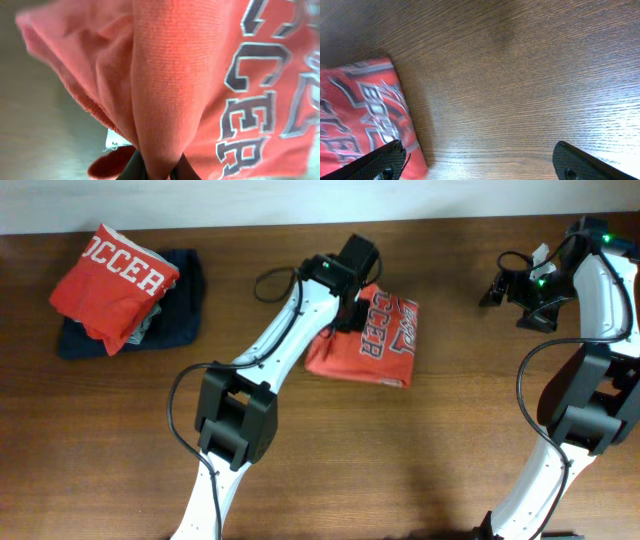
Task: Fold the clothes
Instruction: 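Lift the shirt with the left gripper and carry it to the upper-left pile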
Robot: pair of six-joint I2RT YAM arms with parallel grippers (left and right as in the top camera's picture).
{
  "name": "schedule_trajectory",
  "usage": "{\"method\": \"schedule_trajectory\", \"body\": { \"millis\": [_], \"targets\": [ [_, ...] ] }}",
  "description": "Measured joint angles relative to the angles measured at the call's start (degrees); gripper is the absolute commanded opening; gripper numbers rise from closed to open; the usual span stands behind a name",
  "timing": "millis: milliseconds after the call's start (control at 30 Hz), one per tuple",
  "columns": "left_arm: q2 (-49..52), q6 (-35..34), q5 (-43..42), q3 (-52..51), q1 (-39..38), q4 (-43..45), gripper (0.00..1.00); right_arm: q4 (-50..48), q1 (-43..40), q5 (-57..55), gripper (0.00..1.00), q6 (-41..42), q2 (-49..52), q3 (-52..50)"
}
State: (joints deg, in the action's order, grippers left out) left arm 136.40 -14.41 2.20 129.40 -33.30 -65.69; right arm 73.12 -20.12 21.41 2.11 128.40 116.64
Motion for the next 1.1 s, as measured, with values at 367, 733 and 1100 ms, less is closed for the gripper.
{"method": "schedule_trajectory", "body": {
  "millis": [367, 733, 1100],
  "targets": [
    [0.0, 5.3, 10.4, 7.9, 0.0, -1.3, 0.00, 0.0, 0.0, 0.0, 0.99, 0.0, 0.0, 0.0],
    [0.0, 12.2, 17.4, 19.9, 7.0, -4.1, 0.00, 0.0, 0.0, 0.0, 0.99, 0.0, 0.0, 0.0],
    [0.1, 15.2, 18.5, 31.1, 20.9, -8.7, 0.00, 0.0, 0.0, 0.0, 0.99, 0.0, 0.0, 0.0]
  ]
}}
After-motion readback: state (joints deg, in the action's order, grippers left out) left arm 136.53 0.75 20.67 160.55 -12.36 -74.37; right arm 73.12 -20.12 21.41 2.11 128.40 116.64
